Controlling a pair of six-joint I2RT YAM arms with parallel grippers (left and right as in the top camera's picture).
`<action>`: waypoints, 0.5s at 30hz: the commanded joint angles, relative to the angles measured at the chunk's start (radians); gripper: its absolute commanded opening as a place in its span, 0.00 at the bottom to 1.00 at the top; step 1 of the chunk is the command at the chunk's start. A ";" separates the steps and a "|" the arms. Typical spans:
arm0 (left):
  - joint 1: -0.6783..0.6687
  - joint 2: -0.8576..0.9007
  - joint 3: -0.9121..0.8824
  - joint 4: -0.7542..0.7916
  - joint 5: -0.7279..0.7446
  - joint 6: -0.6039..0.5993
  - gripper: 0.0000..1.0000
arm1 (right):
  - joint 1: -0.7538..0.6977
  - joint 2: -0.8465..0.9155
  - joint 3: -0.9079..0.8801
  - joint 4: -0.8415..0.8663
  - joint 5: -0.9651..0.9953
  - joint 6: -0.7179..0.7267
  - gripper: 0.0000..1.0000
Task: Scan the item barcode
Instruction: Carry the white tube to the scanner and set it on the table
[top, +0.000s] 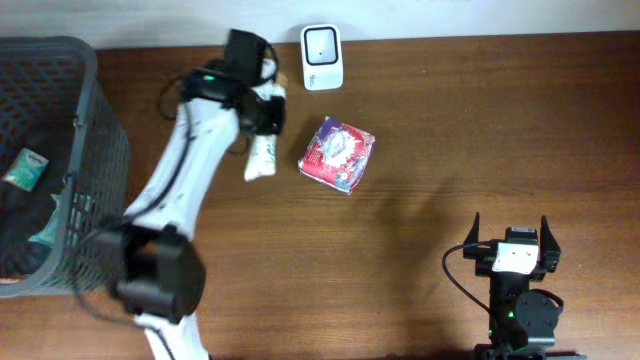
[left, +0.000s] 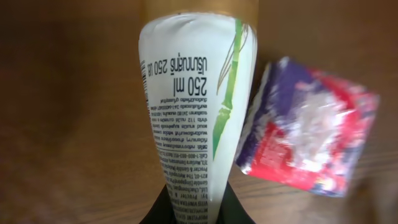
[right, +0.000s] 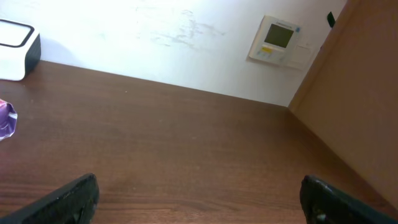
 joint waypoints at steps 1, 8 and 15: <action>-0.055 0.131 0.017 0.001 -0.007 0.019 0.00 | 0.002 -0.006 -0.009 -0.002 0.012 0.000 0.98; -0.158 0.215 0.017 -0.071 0.105 -0.018 0.00 | 0.002 -0.006 -0.009 -0.002 0.012 0.000 0.99; -0.162 0.215 0.018 -0.055 -0.003 -0.277 0.00 | 0.002 -0.006 -0.009 -0.002 0.012 0.000 0.99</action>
